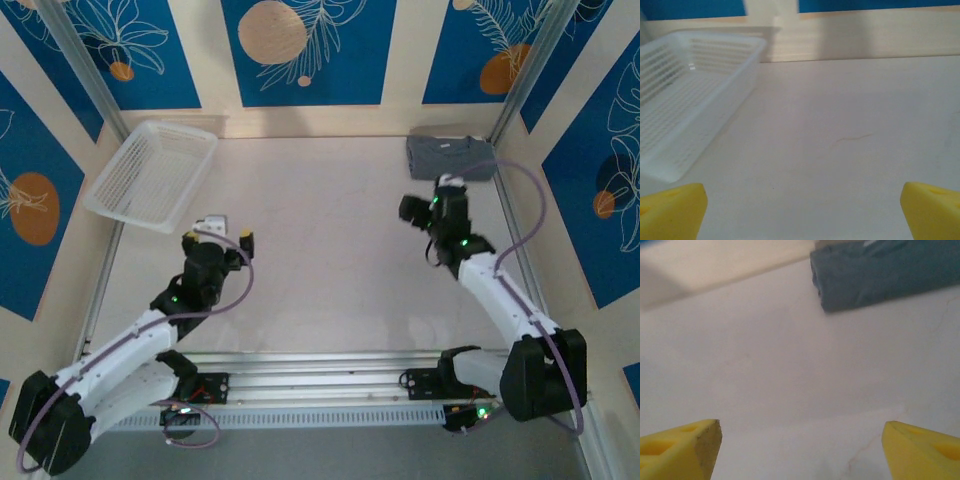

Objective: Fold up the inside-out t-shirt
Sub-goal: Reset both arms

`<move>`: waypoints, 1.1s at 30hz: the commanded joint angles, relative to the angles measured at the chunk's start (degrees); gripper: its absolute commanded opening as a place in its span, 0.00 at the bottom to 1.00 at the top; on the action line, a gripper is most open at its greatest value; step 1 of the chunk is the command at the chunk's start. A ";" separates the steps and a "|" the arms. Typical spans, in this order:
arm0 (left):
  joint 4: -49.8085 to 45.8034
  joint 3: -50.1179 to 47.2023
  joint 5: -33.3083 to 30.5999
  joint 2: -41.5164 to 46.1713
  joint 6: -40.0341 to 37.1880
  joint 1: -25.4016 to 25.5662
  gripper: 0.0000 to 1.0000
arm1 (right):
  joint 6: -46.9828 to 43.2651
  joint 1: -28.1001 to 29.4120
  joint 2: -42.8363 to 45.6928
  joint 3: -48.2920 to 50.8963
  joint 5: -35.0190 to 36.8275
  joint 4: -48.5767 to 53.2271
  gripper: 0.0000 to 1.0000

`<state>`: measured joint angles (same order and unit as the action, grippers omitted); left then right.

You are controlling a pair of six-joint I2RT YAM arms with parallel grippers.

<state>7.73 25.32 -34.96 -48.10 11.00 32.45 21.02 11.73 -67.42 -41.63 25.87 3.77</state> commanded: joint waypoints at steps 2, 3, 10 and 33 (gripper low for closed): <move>2.81 -5.28 -7.31 6.47 -4.99 -3.62 0.99 | -10.37 -0.14 -3.54 10.16 8.64 -16.95 0.86; 3.79 -6.50 -8.34 7.35 -5.72 -4.81 0.99 | -11.04 -0.83 -4.73 11.45 6.88 -19.81 0.86; 17.36 -11.37 -1.23 -3.88 -9.37 -15.47 0.99 | -13.82 -10.39 -20.60 18.26 -13.65 -53.16 0.88; 41.52 -3.09 24.49 -39.82 -12.30 -27.13 0.99 | -14.68 -10.24 -19.73 18.49 -14.81 -51.38 0.99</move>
<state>47.59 21.04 -12.86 -88.29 -0.43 6.00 7.79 1.17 -87.29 -22.13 11.29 -45.47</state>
